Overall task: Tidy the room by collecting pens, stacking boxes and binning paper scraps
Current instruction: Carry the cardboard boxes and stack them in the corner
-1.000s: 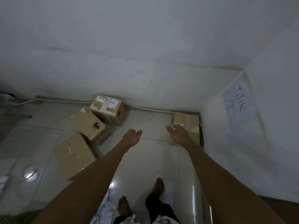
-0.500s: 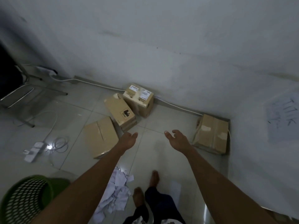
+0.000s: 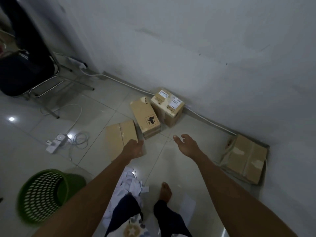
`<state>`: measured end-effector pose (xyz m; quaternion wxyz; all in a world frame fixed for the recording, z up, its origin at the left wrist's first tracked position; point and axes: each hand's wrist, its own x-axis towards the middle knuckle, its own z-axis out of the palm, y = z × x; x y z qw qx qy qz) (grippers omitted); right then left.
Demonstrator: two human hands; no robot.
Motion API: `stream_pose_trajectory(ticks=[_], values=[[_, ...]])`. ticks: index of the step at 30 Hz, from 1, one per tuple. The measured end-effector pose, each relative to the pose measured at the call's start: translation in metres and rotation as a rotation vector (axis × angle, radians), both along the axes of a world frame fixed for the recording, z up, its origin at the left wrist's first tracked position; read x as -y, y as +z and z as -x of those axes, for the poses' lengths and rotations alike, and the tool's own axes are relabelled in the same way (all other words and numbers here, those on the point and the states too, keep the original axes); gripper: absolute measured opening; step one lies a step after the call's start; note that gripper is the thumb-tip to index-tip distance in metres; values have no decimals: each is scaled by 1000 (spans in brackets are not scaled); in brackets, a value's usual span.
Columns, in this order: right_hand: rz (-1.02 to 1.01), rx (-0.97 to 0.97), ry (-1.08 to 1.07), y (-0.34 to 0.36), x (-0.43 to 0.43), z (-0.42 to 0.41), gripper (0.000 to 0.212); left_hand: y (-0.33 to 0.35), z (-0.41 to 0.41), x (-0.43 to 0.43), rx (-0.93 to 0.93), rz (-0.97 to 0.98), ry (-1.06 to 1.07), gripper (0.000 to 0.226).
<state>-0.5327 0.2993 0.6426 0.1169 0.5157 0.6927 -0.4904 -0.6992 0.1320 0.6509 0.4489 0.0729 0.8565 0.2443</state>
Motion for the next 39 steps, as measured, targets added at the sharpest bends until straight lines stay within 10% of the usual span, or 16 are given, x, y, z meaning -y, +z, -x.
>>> stream_pose_trajectory(ticks=[20,39], values=[[132,78,-149,-117,49,140,76,-110,172,38,44,164,-88,64],[145,175,-62,-380,75,251,78,-381,312,93,186,238,211,84]])
